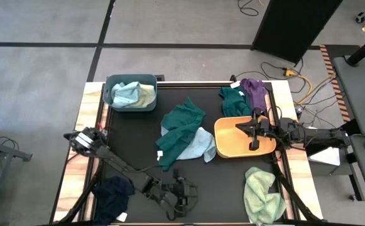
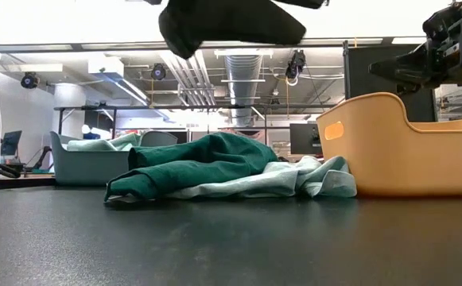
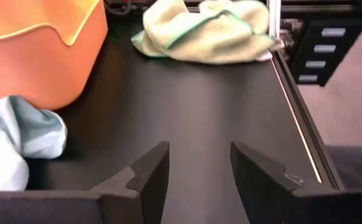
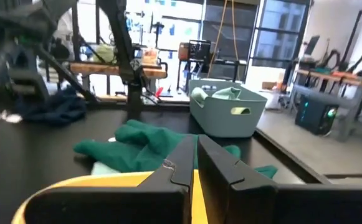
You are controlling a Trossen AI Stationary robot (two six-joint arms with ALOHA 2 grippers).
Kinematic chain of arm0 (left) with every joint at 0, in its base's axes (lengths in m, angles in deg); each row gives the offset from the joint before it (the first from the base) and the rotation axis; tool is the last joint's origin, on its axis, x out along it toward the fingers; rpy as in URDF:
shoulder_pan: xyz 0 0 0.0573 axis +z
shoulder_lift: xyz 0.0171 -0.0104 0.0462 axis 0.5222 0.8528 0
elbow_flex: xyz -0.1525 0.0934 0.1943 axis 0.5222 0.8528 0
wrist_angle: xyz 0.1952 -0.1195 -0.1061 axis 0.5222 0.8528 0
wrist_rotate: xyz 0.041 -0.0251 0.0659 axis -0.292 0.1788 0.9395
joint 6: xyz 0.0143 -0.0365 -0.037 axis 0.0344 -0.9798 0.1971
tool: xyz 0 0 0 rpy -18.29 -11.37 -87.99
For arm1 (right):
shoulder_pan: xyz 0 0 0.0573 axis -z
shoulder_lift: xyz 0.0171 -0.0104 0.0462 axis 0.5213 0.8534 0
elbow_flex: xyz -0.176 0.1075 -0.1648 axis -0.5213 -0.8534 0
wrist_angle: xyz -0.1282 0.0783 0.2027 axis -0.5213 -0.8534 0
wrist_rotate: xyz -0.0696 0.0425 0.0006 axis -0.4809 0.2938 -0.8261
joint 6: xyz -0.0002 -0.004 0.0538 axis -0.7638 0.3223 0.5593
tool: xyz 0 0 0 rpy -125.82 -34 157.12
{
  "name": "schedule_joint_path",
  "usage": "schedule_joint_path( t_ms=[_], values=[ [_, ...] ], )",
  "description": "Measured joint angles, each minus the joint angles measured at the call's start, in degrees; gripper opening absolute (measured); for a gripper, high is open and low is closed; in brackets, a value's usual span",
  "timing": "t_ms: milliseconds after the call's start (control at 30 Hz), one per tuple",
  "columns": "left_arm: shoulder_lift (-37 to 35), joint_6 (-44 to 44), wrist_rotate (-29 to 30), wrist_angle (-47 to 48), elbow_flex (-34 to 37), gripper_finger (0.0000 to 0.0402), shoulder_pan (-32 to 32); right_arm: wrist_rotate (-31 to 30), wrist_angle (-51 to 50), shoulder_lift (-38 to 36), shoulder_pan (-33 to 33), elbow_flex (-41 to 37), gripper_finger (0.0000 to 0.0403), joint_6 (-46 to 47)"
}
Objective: Sort towels by color in basket
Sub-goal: Put the light green towel into the blue bin
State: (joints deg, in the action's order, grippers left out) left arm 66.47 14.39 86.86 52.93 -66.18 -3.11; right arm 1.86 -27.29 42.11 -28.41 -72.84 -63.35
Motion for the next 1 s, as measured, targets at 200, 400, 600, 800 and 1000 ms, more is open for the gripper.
schedule_joint_path(
  t_ms=[200,400,600,800,1000],
  values=[
    [1.3,0.9,-4.7,-5.3,0.5,0.0155,0.0,-3.8,5.6,0.3,0.0,0.0,0.0013,4.8],
    [1.3,0.8,-5.6,-5.4,0.5,0.0155,1.0,4.9,13.0,3.1,-1.7,2.1,0.0013,10.2],
    [1.1,0.9,-5.4,-5.3,0.2,0.0155,1.8,6.5,12.0,14.2,-10.9,7.3,0.0024,11.4],
    [-1.3,0.5,-3.0,-4.9,0.5,0.0155,1.4,-0.8,10.4,29.6,-20.7,16.2,0.0108,9.9],
    [-1.5,-1.0,-1.5,-6.3,0.6,0.0155,0.9,-3.3,-3.0,42.5,-27.8,27.5,0.0191,21.5]
  ],
)
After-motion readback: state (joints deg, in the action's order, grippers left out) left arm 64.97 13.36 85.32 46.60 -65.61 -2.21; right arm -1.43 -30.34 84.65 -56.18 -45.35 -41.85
